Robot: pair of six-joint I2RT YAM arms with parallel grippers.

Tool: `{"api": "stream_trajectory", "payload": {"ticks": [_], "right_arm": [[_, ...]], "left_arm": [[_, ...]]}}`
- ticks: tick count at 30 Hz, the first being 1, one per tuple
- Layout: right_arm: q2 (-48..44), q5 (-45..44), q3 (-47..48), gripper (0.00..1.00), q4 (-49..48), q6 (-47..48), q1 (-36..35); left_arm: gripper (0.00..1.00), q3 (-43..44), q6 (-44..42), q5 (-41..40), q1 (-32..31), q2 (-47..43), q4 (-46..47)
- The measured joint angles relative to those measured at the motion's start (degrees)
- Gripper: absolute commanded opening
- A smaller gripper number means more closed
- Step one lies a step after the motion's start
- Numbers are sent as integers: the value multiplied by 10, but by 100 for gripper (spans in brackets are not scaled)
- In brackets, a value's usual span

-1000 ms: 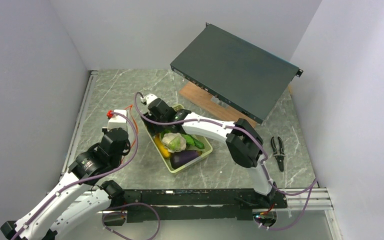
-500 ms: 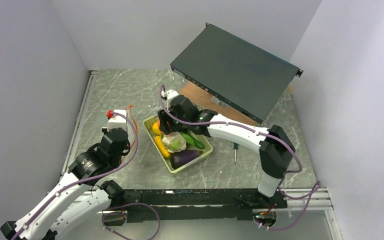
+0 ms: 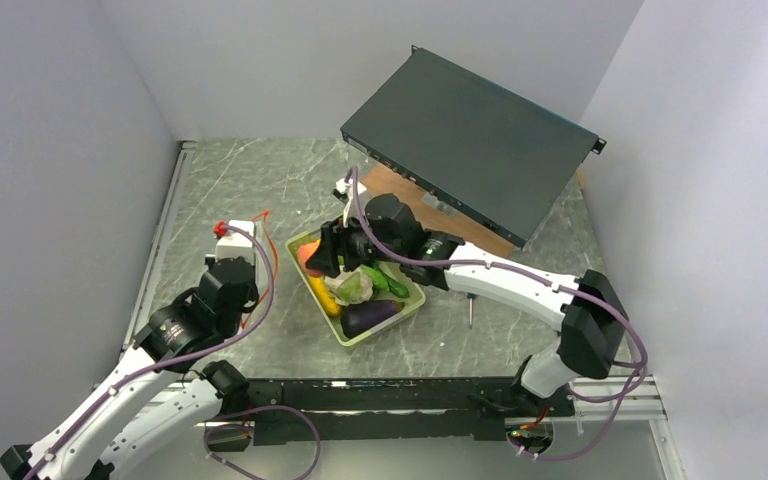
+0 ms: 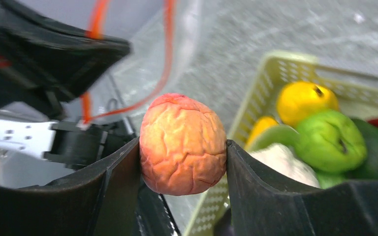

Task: Place the food in the zip-top bag and seal the zipper
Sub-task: Place the fake fruit in the zipper food storage bag.

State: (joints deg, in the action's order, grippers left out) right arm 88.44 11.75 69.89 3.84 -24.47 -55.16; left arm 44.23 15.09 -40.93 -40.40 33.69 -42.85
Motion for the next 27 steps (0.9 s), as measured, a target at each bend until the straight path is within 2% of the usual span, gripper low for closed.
{"api": "stream_trajectory", "payload": {"ticks": [5, 11, 20, 23, 27], "right_arm": [[-1, 30, 10, 0, -66, -5, -34], [50, 55, 70, 0, -107, -37, -42], [141, 54, 112, 2, -115, -79, -45], [158, 48, 112, 10, -108, -83, -46], [163, 35, 112, 33, -98, -84, -46]], "left_arm": [[0, 0, -5, 8, 0, 0, 1], [0, -1, -9, 15, 0, -2, 2], [0, -8, -19, 37, 0, -18, 5], [0, -9, -21, 43, 0, -30, 7], [0, -9, -24, 47, 0, -41, 15]]}}
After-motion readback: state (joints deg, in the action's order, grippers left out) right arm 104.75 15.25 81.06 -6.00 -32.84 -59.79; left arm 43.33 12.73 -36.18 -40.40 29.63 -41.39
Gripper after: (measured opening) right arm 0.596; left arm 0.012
